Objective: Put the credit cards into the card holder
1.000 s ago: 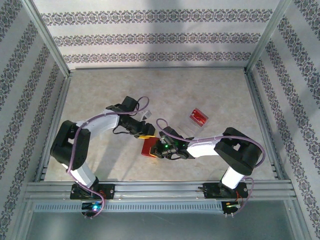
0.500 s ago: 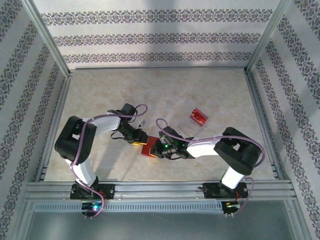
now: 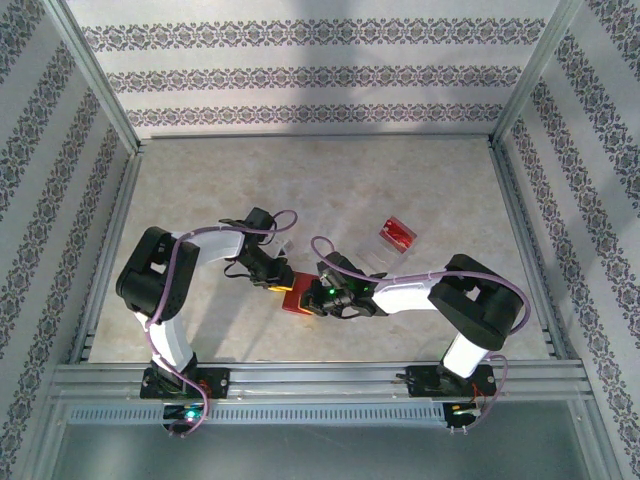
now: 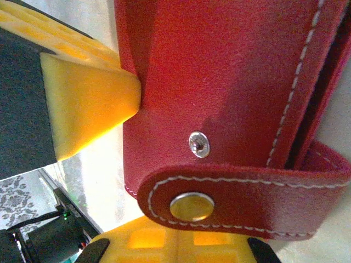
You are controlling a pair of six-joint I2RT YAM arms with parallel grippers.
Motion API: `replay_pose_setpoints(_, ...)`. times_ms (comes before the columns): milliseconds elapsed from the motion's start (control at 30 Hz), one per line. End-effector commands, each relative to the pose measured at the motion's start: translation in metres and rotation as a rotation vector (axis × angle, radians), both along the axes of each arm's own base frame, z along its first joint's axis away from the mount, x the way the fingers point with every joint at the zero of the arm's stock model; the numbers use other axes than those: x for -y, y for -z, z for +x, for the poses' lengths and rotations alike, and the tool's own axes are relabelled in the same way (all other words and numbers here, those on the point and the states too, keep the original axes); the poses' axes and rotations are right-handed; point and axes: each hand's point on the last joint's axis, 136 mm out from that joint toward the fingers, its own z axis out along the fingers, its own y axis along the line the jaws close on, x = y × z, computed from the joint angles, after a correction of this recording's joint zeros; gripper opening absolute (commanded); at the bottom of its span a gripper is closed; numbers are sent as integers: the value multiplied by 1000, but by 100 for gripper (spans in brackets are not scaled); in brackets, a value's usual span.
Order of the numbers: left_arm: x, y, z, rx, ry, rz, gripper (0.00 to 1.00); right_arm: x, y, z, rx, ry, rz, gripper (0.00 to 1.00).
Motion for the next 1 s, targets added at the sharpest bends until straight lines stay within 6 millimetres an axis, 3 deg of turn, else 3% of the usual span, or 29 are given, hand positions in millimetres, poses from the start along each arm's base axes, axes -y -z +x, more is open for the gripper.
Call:
replay_pose_setpoints(0, 2, 15, -13, -42, 35, 41, 20, 11, -2, 4, 13, 12, -55, 6)
replay_pose_setpoints(100, 0, 18, -14, -37, 35, 46, 20, 13, -26, 6, 53, 0, -39, 11)
replay_pose_setpoints(233, -1, 16, -12, -30, 42, 60, 20, 32, -54, 11, 95, 30, -36, 12)
replay_pose_setpoints(433, 1, 15, -12, -30, 41, 51, 20, 71, -48, 22, 85, 87, -98, 9)
replay_pose_setpoints(533, 1, 14, -12, -30, 37, 46, 20, 67, -47, 29, 88, 76, -89, 8)
replay_pose_setpoints(667, 2, 14, -12, -31, 42, 51, 20, 45, -49, 38, 87, 36, -46, 7)
replay_pose_setpoints(967, 2, 12, -13, -26, 45, 51, 20, 20, -35, 36, 54, -16, -35, 6)
